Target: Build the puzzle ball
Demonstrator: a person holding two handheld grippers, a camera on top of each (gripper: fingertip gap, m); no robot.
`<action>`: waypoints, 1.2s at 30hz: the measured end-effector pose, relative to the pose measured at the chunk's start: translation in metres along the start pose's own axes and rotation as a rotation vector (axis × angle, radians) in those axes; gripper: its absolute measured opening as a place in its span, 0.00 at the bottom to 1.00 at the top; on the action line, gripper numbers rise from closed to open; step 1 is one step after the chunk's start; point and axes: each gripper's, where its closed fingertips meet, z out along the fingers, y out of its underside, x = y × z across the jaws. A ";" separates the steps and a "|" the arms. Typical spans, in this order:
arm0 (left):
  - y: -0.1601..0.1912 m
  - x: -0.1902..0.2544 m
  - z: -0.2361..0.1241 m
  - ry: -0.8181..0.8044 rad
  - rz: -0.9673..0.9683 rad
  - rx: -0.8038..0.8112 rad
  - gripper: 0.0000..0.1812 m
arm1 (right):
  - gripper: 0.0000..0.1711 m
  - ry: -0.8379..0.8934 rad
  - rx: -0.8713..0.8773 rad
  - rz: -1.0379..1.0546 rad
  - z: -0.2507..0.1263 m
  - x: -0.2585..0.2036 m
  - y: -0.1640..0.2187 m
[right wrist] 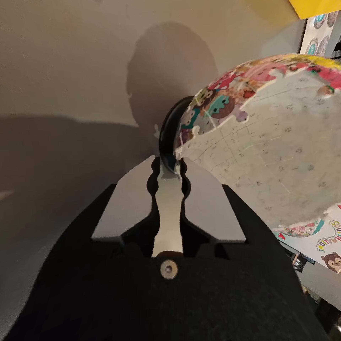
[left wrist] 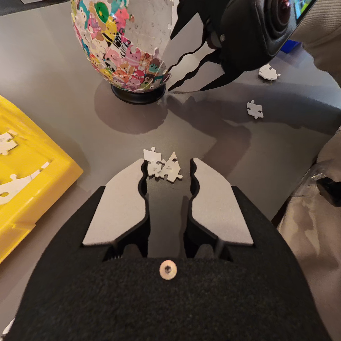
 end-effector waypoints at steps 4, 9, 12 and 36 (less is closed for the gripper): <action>-0.001 0.001 -0.001 -0.003 0.005 0.007 0.24 | 0.03 0.050 0.025 -0.026 -0.006 0.005 -0.003; -0.002 0.000 -0.002 -0.004 0.000 0.014 0.24 | 0.01 0.091 0.037 -0.026 -0.010 0.012 -0.002; -0.002 0.000 -0.002 -0.006 0.001 0.013 0.24 | 0.01 0.099 0.046 -0.032 -0.013 0.013 -0.002; -0.002 0.005 0.003 0.004 0.028 0.005 0.24 | 0.01 -0.031 0.351 -0.177 -0.016 0.007 -0.006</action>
